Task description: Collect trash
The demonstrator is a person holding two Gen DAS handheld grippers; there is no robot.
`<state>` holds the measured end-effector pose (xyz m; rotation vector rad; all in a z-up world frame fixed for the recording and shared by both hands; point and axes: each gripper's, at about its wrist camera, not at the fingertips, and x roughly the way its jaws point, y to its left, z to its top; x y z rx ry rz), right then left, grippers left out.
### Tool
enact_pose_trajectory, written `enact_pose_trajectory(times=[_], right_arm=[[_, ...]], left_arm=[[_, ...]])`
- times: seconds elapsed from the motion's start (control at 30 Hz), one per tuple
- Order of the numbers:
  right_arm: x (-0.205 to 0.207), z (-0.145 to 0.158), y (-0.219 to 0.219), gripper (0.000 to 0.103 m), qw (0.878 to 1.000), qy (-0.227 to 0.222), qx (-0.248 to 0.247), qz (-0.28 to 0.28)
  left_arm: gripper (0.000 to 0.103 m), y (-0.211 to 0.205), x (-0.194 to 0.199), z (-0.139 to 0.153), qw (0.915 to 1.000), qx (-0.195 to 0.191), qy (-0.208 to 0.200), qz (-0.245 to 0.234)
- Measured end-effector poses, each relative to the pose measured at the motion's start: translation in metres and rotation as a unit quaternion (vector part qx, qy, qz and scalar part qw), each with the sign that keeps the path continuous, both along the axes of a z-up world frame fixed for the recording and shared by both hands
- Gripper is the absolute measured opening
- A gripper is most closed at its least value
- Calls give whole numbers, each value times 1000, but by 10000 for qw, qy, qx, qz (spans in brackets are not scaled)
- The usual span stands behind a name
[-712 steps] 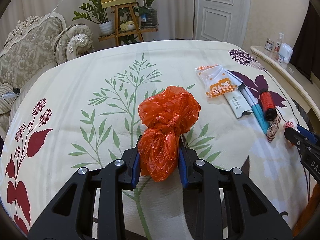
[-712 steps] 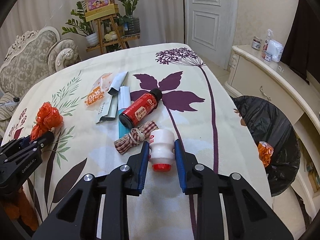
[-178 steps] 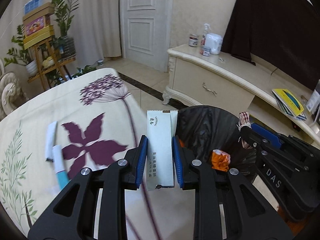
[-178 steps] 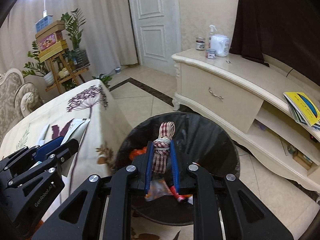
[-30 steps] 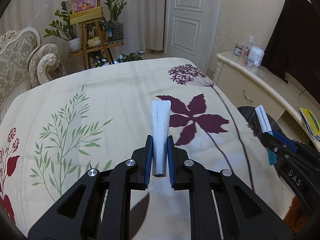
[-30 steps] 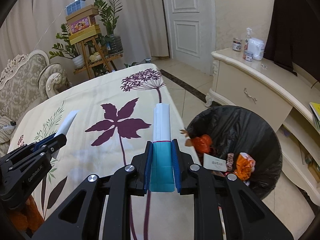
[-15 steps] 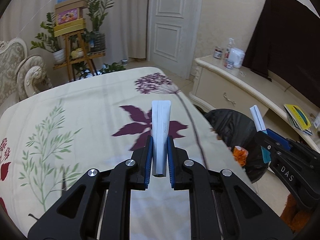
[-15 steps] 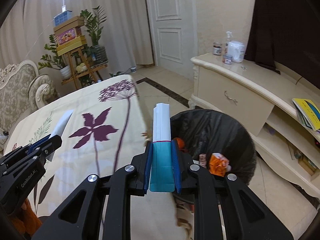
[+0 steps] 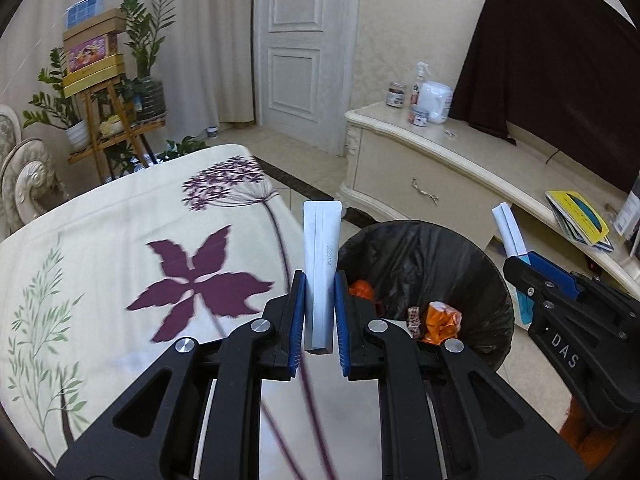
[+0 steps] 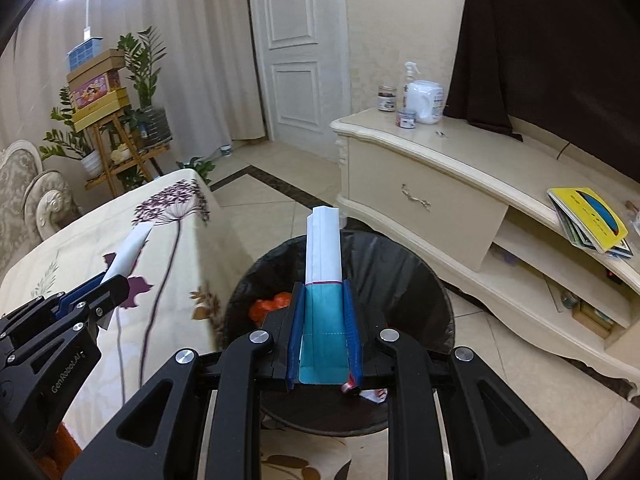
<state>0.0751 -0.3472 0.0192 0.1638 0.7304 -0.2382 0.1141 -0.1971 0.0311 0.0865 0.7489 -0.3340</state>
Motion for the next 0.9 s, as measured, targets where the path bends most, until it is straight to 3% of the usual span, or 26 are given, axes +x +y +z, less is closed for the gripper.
enact_pose_trajectory(times=[0.47, 0.53, 0.6, 0.73, 0.77, 0.9], right_arm=[[18, -17, -26, 22, 9997, 98, 21, -208], [19, -17, -28, 29, 9996, 88, 14, -253], [17, -17, -31, 39, 9996, 48, 5, -289], [14, -16, -29, 44, 9994, 50, -12, -337], [14, -16, -30, 46, 9994, 51, -7, -344], [11, -14, -27, 56, 9994, 30, -9, -355]], left_arm=[[19, -43, 25, -18, 9996, 200, 162, -96], [24, -46, 28, -20, 9996, 214, 185, -95], [43, -47, 29, -21, 9996, 215, 180, -87], [55, -47, 28, -20, 9997, 188, 157, -95], [64, -45, 27, -20, 9997, 175, 142, -102], [80, -38, 23, -17, 9997, 249, -6, -6]])
